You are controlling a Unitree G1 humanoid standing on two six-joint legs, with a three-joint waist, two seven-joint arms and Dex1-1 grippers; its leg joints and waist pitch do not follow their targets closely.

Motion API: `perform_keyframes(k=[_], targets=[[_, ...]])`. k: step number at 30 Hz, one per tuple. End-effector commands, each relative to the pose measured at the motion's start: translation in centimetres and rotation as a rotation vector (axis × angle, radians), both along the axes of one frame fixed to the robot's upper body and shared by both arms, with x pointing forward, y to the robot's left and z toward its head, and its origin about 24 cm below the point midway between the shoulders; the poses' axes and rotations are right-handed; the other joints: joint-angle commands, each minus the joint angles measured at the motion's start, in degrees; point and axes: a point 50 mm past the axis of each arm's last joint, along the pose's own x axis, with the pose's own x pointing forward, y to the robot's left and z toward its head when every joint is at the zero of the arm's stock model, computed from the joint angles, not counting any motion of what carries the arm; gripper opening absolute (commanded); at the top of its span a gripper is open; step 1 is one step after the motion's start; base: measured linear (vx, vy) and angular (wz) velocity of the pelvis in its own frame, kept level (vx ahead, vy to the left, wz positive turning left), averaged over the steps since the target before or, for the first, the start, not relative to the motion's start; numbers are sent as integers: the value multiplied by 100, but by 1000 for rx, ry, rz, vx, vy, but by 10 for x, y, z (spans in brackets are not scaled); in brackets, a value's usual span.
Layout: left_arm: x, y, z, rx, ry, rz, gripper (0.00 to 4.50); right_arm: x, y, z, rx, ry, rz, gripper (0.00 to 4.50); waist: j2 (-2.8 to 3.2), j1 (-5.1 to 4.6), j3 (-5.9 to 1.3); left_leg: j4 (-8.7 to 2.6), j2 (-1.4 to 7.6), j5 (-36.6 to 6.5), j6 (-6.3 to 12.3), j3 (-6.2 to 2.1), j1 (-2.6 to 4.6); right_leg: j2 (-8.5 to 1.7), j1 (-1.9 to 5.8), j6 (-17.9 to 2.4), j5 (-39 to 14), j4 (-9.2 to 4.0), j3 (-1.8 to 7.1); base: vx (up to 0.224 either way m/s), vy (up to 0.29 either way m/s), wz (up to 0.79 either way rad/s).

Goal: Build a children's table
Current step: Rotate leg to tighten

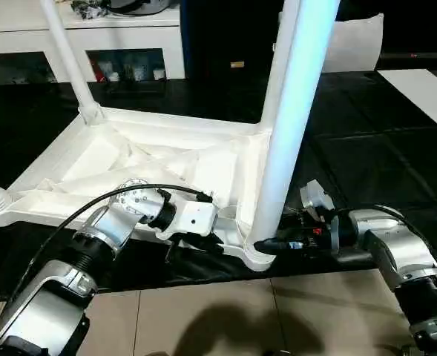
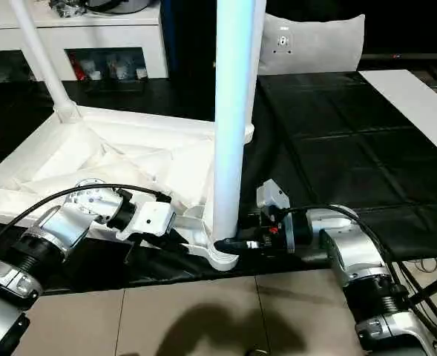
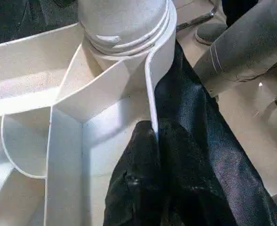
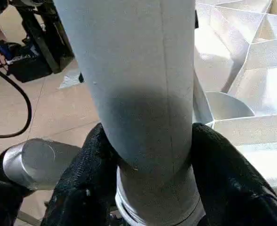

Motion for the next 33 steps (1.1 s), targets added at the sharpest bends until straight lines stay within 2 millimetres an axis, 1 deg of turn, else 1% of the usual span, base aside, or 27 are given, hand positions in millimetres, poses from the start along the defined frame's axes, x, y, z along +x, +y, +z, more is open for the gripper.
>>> perform_keyframes(k=[1,3,5,6,7,8,9,10,11,12,13,14,15,16,17,18,19,20,21,22,23,24,25,26,28,29,33], targets=[[-15,-3,-21,71,87,-72,0,-1,7,7,38,-12,22,199,-98,-10,-387,-353,-150,-1168,454,236,-74,36,400,-1140,-1691,-252,125,0,0,0],[-16,-4,-21,58,99,-62,0,-2,8,6,43,-9,23,197,-82,-5,-383,-357,-146,-1170,453,234,-73,32,392,-1130,-1733,-255,126,0,0,0],[-16,-5,-21,44,110,-43,0,-2,9,6,48,-5,11,197,-87,-6,-381,-361,-140,-1152,438,234,-73,29,397,-1122,-1732,-247,131,0,0,0],[-15,-9,-19,16,130,31,0,1,14,5,45,-13,-68,196,-81,-15,-378,-365,-139,-1139,421,235,-72,30,393,-1124,-1728,-244,135,0,0,0],[-14,-10,-18,4,139,65,0,4,17,4,43,-24,-108,196,-33,-26,-371,-373,-136,-1163,379,228,-69,28,390,-1136,-1733,-234,137,0,0,0],[-13,-13,-17,-14,144,95,0,8,19,4,45,-30,-153,196,-52,-60,-337,-382,-160,-1361,330,235,-73,42,373,-1035,-2067,-284,127,0,0,0],[-12,-16,-15,-33,154,131,0,12,23,4,43,-36,-203,196,-41,-82,-324,-392,-166,-1473,269,230,-73,40,374,-973,-2247,-290,126,0,0,0],[-11,-19,-14,-49,162,170,0,16,27,3,30,-43,-260,196,-55,-102,-311,-391,-191,-1581,236,225,-70,49,364,-883,-2476,-325,113,0,0,0],[-10,-22,-12,-64,165,199,0,20,31,2,20,-46,-307,196,-42,-206,-279,-388,-225,-1925,127,201,-52,44,338,-589,-3194,-407,79,0,0,0],[-10,-23,-12,-73,166,216,0,22,34,1,14,-47,-333,196,-47,-237,-274,-383,-246,-1993,116,184,-55,51,342,-478,-3416,-432,48,0,0,0],[-5,-33,-11,-116,163,314,0,31,47,-1,12,-37,-437,194,-19,-293,-277,-372,-266,-2068,68,167,-57,53,337,-316,-3660,-467,15,0,0,0],[-5,-33,-11,-116,163,314,0,31,47,-1,12,-37,-437,194,-31,-342,-272,-361,-276,-2102,56,166,-49,62,309,-267,-3735,-501,-1,0,0,0],[-2,-40,-11,-133,150,390,0,38,58,-3,9,-27,-522,194,-41,-493,-258,-323,-307,-2228,20,139,-60,84,292,-134,-3983,-562,-86,0,0,0],[-2,-40,-12,-134,149,394,0,38,59,-3,9,-27,-526,194,-41,-493,-258,-323,-307,-2228,20,139,-60,84,292,-134,-3983,-562,-86,0,0,0],[2,-46,-13,-139,130,464,0,46,67,-6,-16,-19,-626,194,-4,-607,-260,-283,-328,-2381,58,109,-59,72,294,23,-4207,-644,-179,0,0,0],[6,-50,-12,-148,116,517,0,51,72,-8,-29,-15,-678,194,19,-677,-252,-292,-316,-2466,55,89,-59,73,291,15,-4185,-657,-213,0,0,0],[8,-52,-12,-154,107,553,0,53,76,-9,-38,-13,-711,194,31,-804,-256,-292,-314,-2614,68,45,-90,84,356,71,-4149,-706,-339,0,0,0],[9,-54,-11,-158,102,574,0,55,78,-9,-39,-11,-735,194,87,-832,-273,-297,-300,-2699,93,27,-58,68,364,29,-4041,-718,-367,0,0,0],[10,-55,-10,-158,101,590,0,56,79,-9,-41,-9,-754,194,100,-912,-284,-344,-252,-2777,180,-21,-83,34,420,-113,-3668,-710,-382,-27,50,-4],[12,-57,-8,-166,89,619,0,58,83,-8,1,15,-765,194,125,-965,-266,-404,-197,-2984,232,-55,-75,13,442,-275,-3349,-694,-399,0,0,0],[14,-58,-6,-172,81,640,0,59,86,-7,31,33,-771,194,123,-1017,-235,-422,-190,-3268,255,-65,-20,28,408,-349,-3283,-727,-425,0,0,0],[15,-59,-6,-172,72,654,0,59,88,-6,52,33,-768,228,111,-1052,-227,-414,-191,-3374,267,-56,5,27,390,-361,-3321,-744,-432,0,0,0],[16,-59,-5,-169,66,664,0,60,89,-5,62,30,-769,263,110,-1090,-228,-412,-207,-3416,268,-72,-3,13,423,-342,-3383,-749,-461,0,0,0],[17,-57,-5,-162,57,671,0,59,88,-5,46,3,-757,263,90,-1119,-234,-424,-205,-3383,283,-75,-21,-8,446,-348,-3371,-750,-451,0,0,0],[17,-54,-6,-149,47,678,0,58,87,-5,38,-11,-747,263,91,-1130,-224,-421,-216,-3349,278,-71,-24,-26,426,-379,-3405,-749,-435,0,0,0],[17,-52,-7,-139,39,682,0,57,86,-6,34,-20,-740,296,96,-1131,-230,-412,-227,-3295,270,-67,-29,-41,428,-381,-3442,-744,-423,0,0,0],[17,-37,-11,-94,-1,673,0,52,69,-5,46,-73,-692,314,95,-1091,-247,-408,-232,-3047,322,-43,-71,-54,427,-511,-3298,-689,-352,0,0,0]])
